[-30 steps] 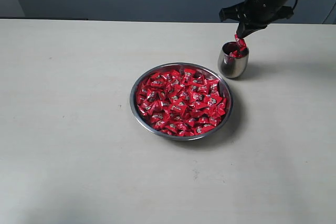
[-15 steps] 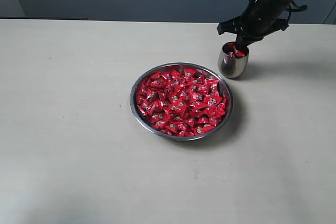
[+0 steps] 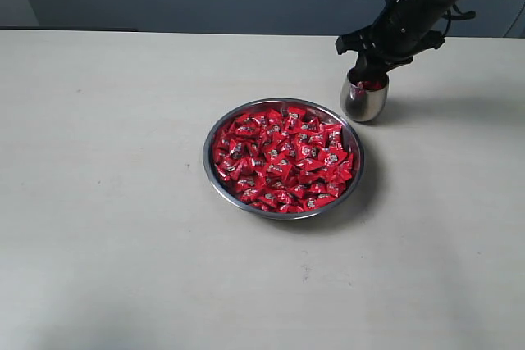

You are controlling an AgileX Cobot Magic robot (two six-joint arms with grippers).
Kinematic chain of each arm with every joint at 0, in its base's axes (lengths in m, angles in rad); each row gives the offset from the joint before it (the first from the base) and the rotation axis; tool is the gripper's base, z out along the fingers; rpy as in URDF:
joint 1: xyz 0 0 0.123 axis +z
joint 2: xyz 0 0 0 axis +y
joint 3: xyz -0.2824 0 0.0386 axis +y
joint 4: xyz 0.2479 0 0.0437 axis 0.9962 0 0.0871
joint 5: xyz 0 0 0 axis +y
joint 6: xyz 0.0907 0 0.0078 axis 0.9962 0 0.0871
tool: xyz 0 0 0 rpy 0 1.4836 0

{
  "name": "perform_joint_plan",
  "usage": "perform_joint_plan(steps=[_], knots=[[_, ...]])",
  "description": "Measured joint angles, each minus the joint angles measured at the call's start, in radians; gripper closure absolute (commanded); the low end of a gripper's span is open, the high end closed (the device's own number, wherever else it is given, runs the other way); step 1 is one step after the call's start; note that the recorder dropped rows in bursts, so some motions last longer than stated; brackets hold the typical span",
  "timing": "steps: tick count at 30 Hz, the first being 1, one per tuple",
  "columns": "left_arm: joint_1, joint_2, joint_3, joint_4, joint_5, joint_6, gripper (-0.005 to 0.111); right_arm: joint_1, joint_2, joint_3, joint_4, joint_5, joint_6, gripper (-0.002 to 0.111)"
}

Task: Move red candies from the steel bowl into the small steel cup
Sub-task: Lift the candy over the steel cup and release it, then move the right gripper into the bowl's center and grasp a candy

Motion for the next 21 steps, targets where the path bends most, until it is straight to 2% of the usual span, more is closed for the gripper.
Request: perform_joint_plan(steps=[12,21], knots=[[0.0,0.0,0.0,0.0,0.0,0.0,0.106,0.0,-0.051,0.0,0.047,0.029,-0.001,0.077],[0.0,0.0,0.0,0.0,0.0,0.0,0.106,0.007,-0.174,0.014,0.287,0.091,-0.124,0.077]])
